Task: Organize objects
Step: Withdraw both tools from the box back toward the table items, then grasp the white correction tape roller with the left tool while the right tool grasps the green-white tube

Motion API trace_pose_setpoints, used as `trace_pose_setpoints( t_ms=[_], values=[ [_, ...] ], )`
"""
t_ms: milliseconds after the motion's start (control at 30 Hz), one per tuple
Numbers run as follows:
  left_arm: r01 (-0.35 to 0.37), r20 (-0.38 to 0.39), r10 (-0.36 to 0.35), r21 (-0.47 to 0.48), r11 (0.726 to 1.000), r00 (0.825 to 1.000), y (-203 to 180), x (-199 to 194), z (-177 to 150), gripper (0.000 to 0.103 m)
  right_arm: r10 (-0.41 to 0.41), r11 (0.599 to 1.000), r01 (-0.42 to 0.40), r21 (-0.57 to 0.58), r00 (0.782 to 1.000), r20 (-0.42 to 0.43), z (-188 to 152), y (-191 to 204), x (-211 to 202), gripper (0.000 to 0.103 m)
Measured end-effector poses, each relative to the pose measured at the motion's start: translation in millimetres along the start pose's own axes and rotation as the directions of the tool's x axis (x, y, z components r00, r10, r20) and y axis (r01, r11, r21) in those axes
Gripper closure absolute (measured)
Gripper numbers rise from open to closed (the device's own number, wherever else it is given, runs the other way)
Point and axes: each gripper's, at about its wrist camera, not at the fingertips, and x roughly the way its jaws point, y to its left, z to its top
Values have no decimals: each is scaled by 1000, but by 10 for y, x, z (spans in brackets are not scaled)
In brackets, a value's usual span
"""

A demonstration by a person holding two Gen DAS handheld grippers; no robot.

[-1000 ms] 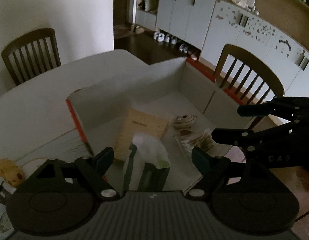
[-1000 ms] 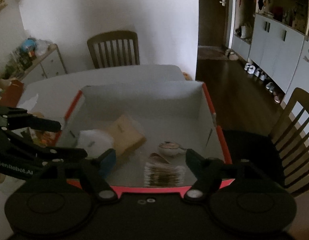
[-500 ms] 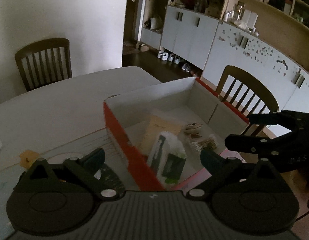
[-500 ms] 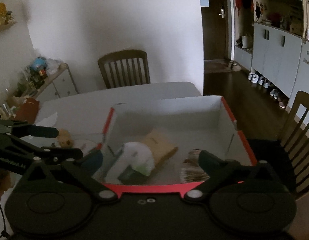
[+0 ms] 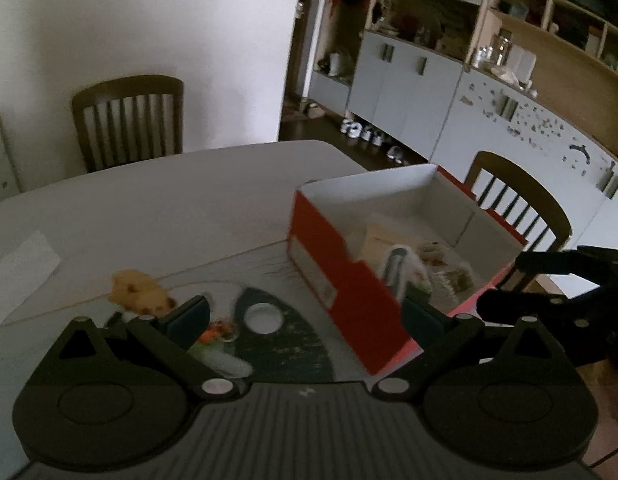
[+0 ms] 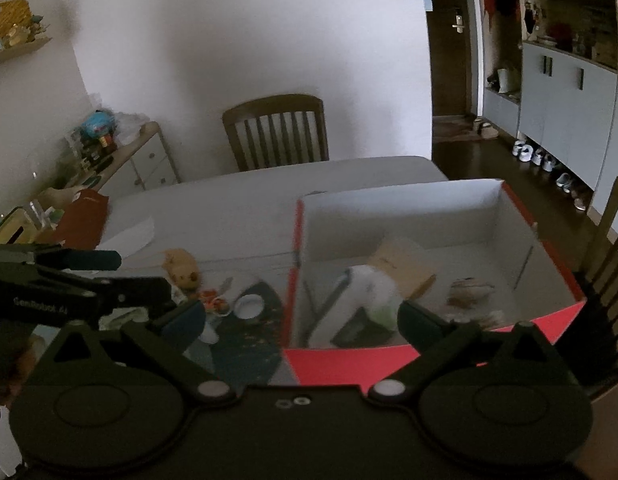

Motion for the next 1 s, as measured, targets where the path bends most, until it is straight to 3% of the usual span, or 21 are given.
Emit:
trace_pose_setpoints(
  t_ms=[500,1000],
  values=[
    [-56,-11,56,-32,998,998,783,-277,-340,1,19,999,-22,-46,999,-51,-146,733,275,1],
    [-92,-68,90,-25,995,994,1528,-166,-780,1,-25,997,15,-78,992,-125,-211,1025,727,1]
  ],
)
